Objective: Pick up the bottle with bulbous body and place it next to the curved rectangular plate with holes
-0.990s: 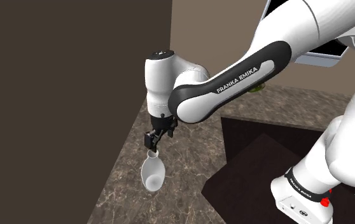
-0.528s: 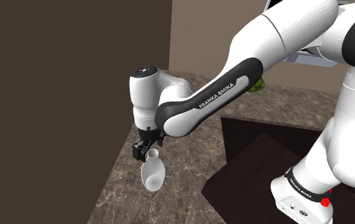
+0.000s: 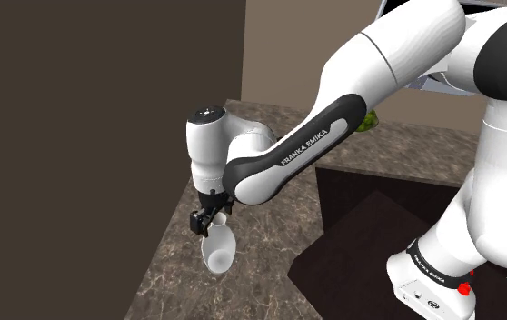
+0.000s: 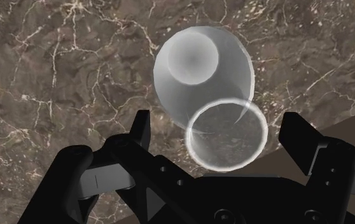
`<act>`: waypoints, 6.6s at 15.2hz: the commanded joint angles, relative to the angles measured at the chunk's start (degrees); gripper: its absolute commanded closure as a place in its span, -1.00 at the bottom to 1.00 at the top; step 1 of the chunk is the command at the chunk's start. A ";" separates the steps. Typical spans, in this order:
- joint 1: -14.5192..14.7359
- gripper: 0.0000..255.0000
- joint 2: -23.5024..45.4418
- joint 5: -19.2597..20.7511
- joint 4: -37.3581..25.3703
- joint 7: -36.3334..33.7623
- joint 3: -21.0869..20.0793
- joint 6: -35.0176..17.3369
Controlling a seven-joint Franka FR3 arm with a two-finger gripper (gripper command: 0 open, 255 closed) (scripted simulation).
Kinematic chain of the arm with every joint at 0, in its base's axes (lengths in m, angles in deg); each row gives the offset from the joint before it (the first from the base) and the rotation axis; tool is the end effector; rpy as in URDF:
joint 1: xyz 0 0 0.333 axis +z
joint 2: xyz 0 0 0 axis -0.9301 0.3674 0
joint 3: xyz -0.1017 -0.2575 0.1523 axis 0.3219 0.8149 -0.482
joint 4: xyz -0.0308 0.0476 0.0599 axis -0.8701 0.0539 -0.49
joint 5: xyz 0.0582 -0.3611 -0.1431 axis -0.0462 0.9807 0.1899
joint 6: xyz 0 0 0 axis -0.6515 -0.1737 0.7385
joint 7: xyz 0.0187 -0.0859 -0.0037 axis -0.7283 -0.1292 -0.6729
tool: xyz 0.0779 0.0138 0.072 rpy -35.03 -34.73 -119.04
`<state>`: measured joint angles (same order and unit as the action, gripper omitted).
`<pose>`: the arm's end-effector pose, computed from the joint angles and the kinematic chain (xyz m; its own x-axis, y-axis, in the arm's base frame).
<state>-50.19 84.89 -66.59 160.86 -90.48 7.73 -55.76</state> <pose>0.4362 0.4120 0.2656 0.9669 0.2503 -0.0504 0.2506 -0.9681 -0.0009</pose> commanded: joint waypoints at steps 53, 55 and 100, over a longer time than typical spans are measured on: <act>-2.77 1.00 -14.20 -8.79 -13.39 5.31 -3.46 25.90; -2.77 1.00 -14.46 -8.95 -14.64 5.39 -3.50 27.37; -20.53 1.00 -18.57 -10.75 -26.59 38.12 10.80 42.81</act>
<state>-70.09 66.22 -77.39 134.02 -53.57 18.00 -12.56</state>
